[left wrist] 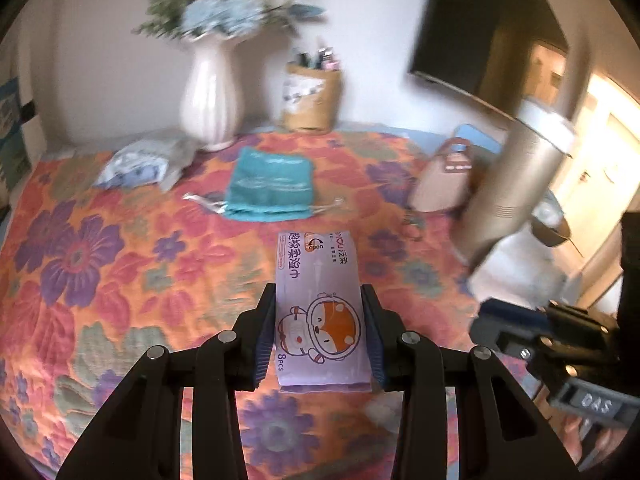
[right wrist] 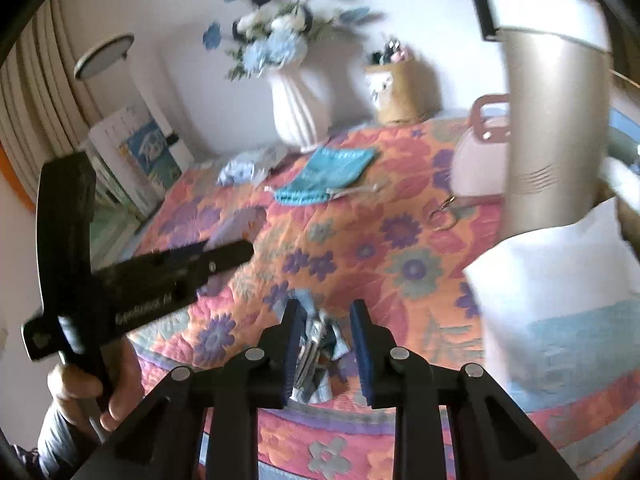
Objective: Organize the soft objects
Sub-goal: 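Carry the wipes packet and plaid bow with both tools to the bowl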
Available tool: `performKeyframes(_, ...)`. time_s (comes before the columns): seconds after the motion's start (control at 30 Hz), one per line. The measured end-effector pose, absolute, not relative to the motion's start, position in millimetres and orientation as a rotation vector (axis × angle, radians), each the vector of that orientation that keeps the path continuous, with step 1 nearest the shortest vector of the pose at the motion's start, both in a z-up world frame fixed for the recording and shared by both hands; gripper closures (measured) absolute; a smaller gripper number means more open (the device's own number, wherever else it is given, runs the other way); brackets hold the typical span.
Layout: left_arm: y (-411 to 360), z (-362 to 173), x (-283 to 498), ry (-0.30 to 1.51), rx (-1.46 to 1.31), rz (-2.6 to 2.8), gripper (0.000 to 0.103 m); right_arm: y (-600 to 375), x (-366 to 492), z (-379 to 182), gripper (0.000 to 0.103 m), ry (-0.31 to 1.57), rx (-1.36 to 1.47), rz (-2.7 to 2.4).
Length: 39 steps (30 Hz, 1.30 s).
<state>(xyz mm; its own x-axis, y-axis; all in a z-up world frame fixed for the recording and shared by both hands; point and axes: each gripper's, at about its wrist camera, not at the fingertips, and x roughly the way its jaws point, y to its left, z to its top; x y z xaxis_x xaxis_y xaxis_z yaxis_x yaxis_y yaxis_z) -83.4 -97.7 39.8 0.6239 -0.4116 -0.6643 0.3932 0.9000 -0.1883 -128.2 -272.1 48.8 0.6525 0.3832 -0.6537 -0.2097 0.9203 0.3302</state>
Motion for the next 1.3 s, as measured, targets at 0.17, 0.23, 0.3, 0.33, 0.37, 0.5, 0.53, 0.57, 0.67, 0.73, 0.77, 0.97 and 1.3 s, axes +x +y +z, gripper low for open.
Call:
performKeyframes(0.17, -100, 44, -87, 0.771, -0.017, -0.446, 0.067, -282, -126, 41, 0.072, 0.852, 0.286, 0.421)
performKeyframes(0.23, -96, 43, -86, 0.779, -0.033, -0.43, 0.067, -275, -122, 30, 0.036, 0.905, 0.328, 0.443)
performKeyframes(0.3, -90, 43, -86, 0.787, -0.041, -0.416, 0.067, -264, -125, 21, 0.017, 0.92, 0.33, 0.429)
performKeyframes(0.33, -87, 42, -85, 0.789, -0.04, -0.41, 0.067, -256, -125, 17, 0.017, 0.924, 0.311, 0.436)
performKeyframes(0.37, -85, 42, -86, 0.791, -0.039, -0.405, 0.067, -246, -122, 13, 0.017, 0.939, 0.28, 0.427)
performKeyframes(0.5, -80, 43, -89, 0.788, -0.04, -0.391, 0.067, -211, -117, 5, 0.041, 0.916, 0.052, 0.29)
performKeyframes(0.53, -80, 44, -89, 0.788, -0.039, -0.391, 0.067, -201, -118, 4, 0.054, 0.9, -0.026, 0.239)
performKeyframes(0.57, -80, 45, -90, 0.786, -0.036, -0.389, 0.067, -195, -121, 4, 0.072, 0.876, -0.08, 0.226)
performKeyframes(0.67, -81, 49, -93, 0.781, -0.03, -0.385, 0.067, -201, -126, 9, 0.079, 0.866, -0.069, 0.244)
performKeyframes(0.73, -83, 53, -95, 0.776, -0.036, -0.393, 0.067, -214, -127, 16, 0.08, 0.859, -0.018, 0.252)
performKeyframes(0.77, -85, 55, -96, 0.773, -0.038, -0.4, 0.067, -225, -128, 22, 0.08, 0.852, 0.028, 0.265)
performKeyframes(0.97, -106, 73, -104, 0.749, -0.017, -0.435, 0.067, -293, -136, 62, 0.08, 0.78, 0.299, 0.292)
performKeyframes(1.3, -190, 111, -134, 0.699, 0.063, -0.625, 0.067, -391, -178, 111, 0.08, 0.637, 0.422, 0.14)
